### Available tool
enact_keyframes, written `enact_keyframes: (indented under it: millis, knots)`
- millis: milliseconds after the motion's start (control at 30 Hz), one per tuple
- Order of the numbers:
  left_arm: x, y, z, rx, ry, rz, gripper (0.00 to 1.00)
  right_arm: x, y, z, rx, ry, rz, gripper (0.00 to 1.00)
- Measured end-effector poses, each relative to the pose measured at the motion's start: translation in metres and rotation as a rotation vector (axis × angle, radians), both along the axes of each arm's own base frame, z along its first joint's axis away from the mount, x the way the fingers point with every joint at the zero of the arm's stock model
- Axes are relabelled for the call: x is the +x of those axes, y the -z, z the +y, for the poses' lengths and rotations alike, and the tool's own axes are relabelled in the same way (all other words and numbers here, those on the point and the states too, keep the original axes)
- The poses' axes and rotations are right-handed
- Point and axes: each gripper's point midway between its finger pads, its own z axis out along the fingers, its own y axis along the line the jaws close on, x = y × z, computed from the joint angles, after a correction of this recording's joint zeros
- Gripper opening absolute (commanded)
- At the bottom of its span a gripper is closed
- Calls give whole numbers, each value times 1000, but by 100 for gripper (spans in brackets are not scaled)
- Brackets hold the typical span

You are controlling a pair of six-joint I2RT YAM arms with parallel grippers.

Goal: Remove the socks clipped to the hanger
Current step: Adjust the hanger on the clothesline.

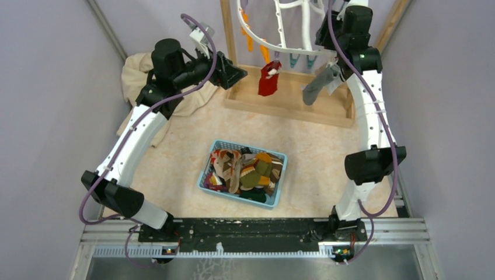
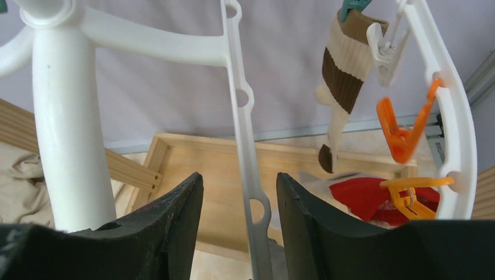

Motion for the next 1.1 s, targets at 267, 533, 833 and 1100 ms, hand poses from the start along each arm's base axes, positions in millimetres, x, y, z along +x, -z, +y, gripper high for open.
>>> enact_keyframes:
  millis: [267, 533, 833, 1100]
  knots:
    - [-1, 0, 0, 2, 5, -3, 85, -1, 3, 5, 12, -36, 22, 0]
    - [-1, 0, -1, 2, 11, -2, 85, -11, -3, 8, 7, -40, 40, 0]
    - [4, 5, -4, 10, 12, 15, 85, -25, -13, 34, -98, 34, 27, 0]
    - [10, -1, -22, 21, 28, -28, 85, -27, -13, 42, -127, 87, 23, 0]
